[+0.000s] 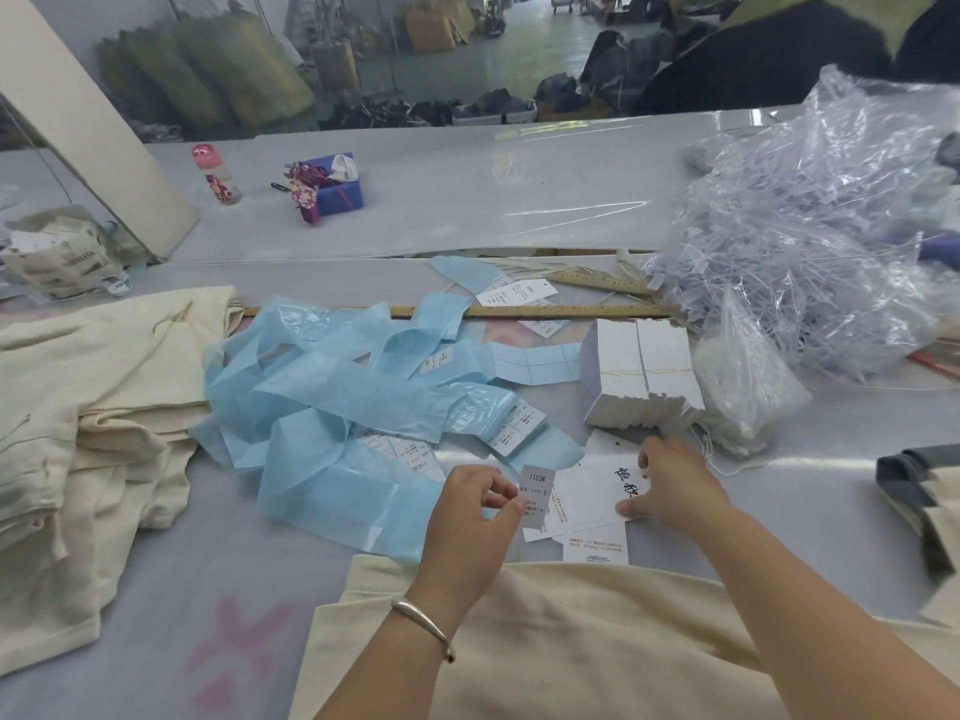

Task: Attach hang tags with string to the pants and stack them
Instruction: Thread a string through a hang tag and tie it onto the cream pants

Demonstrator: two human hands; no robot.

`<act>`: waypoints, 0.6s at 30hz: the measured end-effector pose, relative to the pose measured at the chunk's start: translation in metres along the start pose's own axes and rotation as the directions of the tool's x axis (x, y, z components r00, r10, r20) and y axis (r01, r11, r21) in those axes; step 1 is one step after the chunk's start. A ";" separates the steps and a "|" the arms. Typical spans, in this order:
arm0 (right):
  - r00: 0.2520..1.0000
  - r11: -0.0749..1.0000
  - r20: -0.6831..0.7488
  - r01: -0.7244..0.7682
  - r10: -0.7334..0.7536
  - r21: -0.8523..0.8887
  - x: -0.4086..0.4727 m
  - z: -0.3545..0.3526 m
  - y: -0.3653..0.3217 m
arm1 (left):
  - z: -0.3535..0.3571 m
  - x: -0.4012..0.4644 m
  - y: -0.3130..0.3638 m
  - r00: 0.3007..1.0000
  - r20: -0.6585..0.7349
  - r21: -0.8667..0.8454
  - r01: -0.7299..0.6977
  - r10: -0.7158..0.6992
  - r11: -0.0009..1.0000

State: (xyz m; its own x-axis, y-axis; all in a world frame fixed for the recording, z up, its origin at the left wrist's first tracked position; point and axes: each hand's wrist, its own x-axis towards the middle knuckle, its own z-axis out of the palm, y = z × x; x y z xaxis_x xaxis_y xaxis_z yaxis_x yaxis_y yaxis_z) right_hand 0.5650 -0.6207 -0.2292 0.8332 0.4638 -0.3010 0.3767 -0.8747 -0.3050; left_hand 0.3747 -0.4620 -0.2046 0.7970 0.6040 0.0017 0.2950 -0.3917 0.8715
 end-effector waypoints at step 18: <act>0.934 0.964 -0.279 0.254 -0.221 0.085 -0.007 0.006 0.010 | 0.051 0.037 -0.017 0.922 0.292 0.473 -0.369 0.252 0.800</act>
State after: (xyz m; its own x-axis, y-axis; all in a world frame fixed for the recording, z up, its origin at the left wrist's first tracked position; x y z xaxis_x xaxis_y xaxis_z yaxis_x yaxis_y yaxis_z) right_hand 0.5609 -0.6318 -0.2357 0.8081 0.5878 0.0383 0.5400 -0.7134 -0.4466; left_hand 0.4260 -0.4687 -0.2447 0.9637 0.2555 0.0781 0.1915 -0.8644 0.4649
